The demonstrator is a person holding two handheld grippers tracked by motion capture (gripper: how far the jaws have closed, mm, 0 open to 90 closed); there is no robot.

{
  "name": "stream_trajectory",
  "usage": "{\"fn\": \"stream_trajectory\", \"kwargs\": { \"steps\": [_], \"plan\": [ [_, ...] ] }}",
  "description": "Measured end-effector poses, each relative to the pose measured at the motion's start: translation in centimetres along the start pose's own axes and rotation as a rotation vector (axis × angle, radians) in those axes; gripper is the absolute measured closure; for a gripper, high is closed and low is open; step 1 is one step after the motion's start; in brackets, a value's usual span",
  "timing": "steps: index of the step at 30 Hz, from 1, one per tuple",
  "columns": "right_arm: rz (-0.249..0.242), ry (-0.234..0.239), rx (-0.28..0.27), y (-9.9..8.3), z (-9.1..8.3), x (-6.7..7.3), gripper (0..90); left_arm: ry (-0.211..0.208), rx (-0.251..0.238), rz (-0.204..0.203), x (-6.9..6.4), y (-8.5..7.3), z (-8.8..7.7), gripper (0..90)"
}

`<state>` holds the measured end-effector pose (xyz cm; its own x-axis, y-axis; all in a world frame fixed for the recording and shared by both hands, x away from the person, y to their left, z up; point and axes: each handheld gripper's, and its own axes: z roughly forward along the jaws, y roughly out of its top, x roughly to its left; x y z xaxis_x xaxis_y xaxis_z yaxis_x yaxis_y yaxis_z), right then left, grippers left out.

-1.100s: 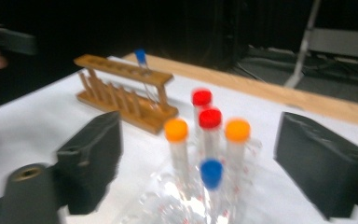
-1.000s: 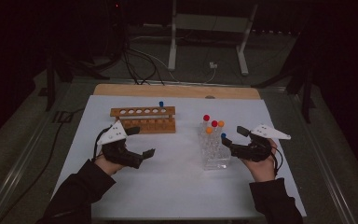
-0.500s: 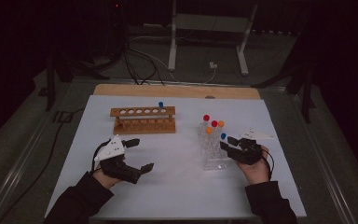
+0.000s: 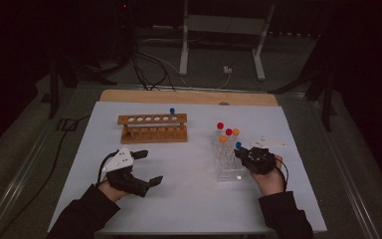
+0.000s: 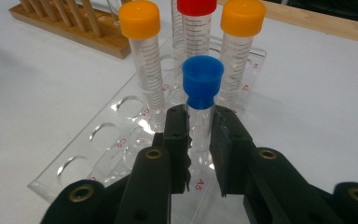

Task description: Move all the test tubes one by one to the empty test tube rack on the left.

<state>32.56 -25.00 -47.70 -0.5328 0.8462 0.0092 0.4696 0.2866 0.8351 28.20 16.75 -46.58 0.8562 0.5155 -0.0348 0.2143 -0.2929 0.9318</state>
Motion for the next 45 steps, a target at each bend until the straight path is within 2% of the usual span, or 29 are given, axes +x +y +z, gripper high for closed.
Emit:
{"fn": "stream_trajectory", "kwargs": {
  "steps": [4,9,15,19,23,27,32,41,44,45],
  "plan": [
    [-0.005,-0.004,0.001,0.1,0.0,0.1,76.8,0.009,0.004,0.005,0.0,-0.1,0.0,1.1],
    [-0.003,-0.004,-0.019,0.6,-0.8,0.0,76.9,-0.004,0.003,-0.009,0.3,-0.1,0.0,1.1],
    [-0.013,-0.017,-0.083,2.0,-3.0,0.0,76.9,-0.008,0.003,-0.01,0.3,0.0,-0.1,1.1],
    [-0.034,-0.029,-0.117,3.0,-4.4,0.6,76.9,-0.02,0.001,-0.015,0.3,0.2,-0.2,1.1],
    [-0.048,-0.017,-0.142,3.6,-5.5,1.4,76.9,-0.018,0.006,-0.008,0.1,0.4,-0.2,1.1],
    [-0.083,0.014,-0.165,4.3,-6.2,2.7,76.9,-0.029,-0.005,-0.013,0.0,0.7,-0.3,1.1],
    [-0.109,0.092,-0.175,4.8,-6.4,4.8,76.9,-0.04,0.0,-0.007,-0.4,0.9,-0.2,1.1],
    [-0.159,0.234,-0.145,4.4,-4.9,8.7,76.9,-0.09,0.007,-0.016,-1.2,1.5,0.0,1.1],
    [-0.181,0.275,-0.116,4.0,-3.9,9.9,77.0,-0.106,0.007,-0.013,-1.6,1.8,0.1,1.2],
    [-0.184,0.283,-0.11,3.9,-3.7,10.2,77.0,-0.099,0.006,-0.008,-1.9,1.9,0.2,1.1]
  ]
}}
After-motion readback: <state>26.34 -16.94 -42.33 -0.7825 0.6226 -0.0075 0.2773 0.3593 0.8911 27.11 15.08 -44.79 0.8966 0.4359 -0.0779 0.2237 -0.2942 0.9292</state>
